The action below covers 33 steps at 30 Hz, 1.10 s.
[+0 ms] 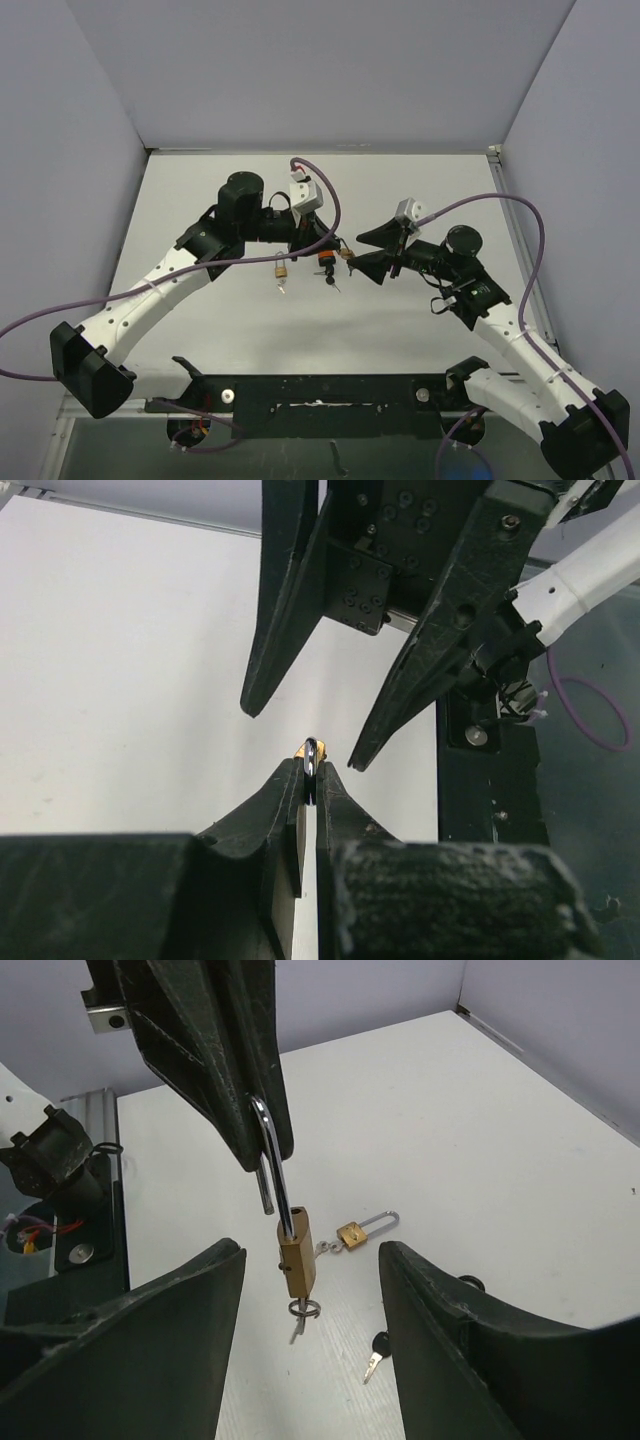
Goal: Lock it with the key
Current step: Lock the lock.
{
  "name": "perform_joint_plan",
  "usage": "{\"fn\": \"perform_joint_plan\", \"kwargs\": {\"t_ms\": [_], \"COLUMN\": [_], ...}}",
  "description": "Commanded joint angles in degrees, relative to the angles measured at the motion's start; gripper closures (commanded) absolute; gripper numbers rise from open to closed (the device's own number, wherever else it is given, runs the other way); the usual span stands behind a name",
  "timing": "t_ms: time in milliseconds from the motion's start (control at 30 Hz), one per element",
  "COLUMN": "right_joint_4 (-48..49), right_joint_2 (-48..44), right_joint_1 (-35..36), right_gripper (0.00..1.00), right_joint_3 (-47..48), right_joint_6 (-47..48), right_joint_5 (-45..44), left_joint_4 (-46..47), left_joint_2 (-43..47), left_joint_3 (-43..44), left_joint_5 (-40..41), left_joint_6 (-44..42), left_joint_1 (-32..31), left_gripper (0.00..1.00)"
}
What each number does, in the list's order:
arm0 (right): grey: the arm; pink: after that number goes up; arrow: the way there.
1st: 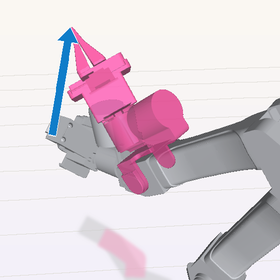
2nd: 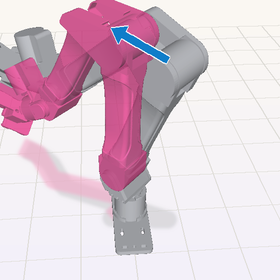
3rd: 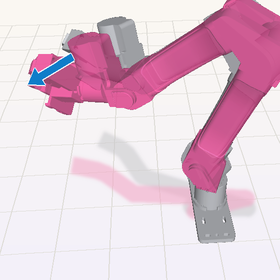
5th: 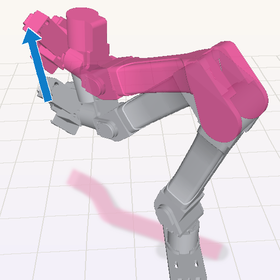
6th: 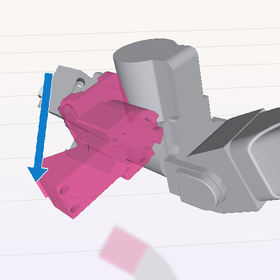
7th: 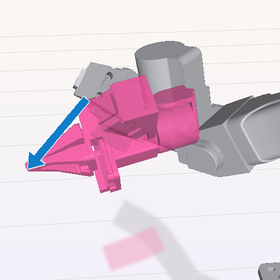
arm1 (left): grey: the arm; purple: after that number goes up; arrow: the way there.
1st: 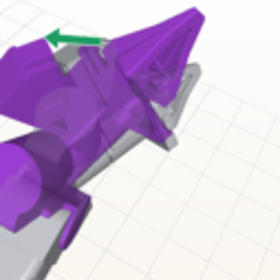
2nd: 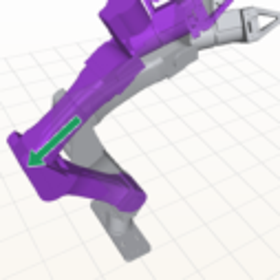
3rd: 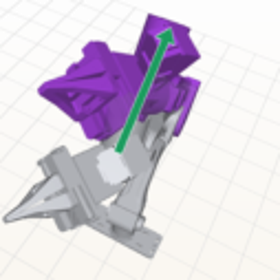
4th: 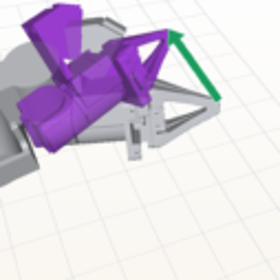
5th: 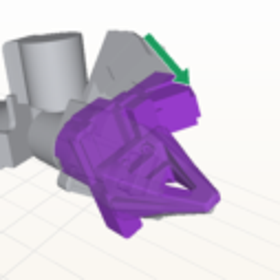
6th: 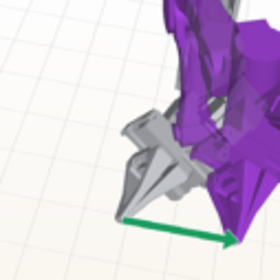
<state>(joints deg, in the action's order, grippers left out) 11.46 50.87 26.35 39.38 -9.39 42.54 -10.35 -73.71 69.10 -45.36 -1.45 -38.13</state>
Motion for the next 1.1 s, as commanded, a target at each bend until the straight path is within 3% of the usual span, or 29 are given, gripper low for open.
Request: {"fn": "perform_joint_plan", "kwargs": {"t_ms": [0, 167, 333, 700, 933, 1067], "right_joint_4": [2.51, 2.77, 5.12, 9.20, 8.93, 7.97], "right_joint_2": [0.60, 2.94, 4.76, 7.26, 8.69, 9.15], "right_joint_1": [0.31, 0.45, 0.94, 2.87, 4.55, 5.19], "right_gripper": [0.44, 0.46, 0.55, 0.61, 0.74, 0.88], "right_joint_3": [0.40, 1.27, 1.02, 1.30, 2.15, 2.68], "right_joint_6": [0.84, 0.40, -1.29, -3.62, -3.22, -2.64], "right_joint_5": [-0.79, 0.34, 1.12, 3.03, 2.31, 2.02], "left_joint_4": [-5.17, -6.22, -6.44, -5.53, -4.80, -4.30], "left_joint_2": [3.05, 2.84, 2.06, 1.31, 1.16, 1.27], "left_joint_3": [5.00, 5.96, 6.74, 6.49, 6.26, 5.85], "left_joint_5": [2.51, 3.05, 3.24, 4.55, 5.04, 6.01], "left_joint_6": [-4.06, -4.32, -4.56, -4.45, -3.95, -3.83], "left_joint_1": [-1.45, -1.82, -2.02, -2.23, -2.31, -2.30], "left_gripper": [1.00, 1.00, 1.00, 1.00, 1.00, 1.00]}}
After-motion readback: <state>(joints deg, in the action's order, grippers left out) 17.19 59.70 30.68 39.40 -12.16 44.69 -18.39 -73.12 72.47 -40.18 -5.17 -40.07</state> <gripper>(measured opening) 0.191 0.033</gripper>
